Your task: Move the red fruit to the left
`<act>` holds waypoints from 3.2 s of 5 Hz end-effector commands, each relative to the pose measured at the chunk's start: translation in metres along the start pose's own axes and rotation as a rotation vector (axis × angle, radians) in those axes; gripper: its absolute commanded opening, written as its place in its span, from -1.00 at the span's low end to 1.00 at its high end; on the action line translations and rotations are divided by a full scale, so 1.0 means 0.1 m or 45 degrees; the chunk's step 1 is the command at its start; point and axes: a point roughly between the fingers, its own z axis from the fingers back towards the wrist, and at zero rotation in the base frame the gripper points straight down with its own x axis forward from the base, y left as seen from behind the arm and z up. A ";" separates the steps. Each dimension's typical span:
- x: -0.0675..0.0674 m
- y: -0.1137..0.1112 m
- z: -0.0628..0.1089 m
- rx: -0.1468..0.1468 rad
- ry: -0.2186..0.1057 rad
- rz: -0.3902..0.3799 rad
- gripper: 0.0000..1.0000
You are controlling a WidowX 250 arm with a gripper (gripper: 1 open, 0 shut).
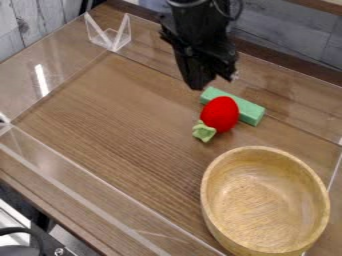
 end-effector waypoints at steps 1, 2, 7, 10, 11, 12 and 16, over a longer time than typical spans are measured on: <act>0.04 -0.07 -0.08 -0.019 -0.028 -0.074 1.00; 0.18 -0.11 -0.15 -0.032 -0.029 -0.129 -1.00; 0.27 -0.09 -0.05 -0.088 -0.024 -0.344 1.00; 0.08 -0.04 -0.26 -0.138 0.033 -0.402 -1.00; 0.04 0.24 -0.10 -0.096 0.016 -0.377 -1.00; 0.04 0.55 0.05 -0.051 0.007 -0.338 -1.00; 0.09 0.15 -0.12 -0.090 0.032 -0.445 1.00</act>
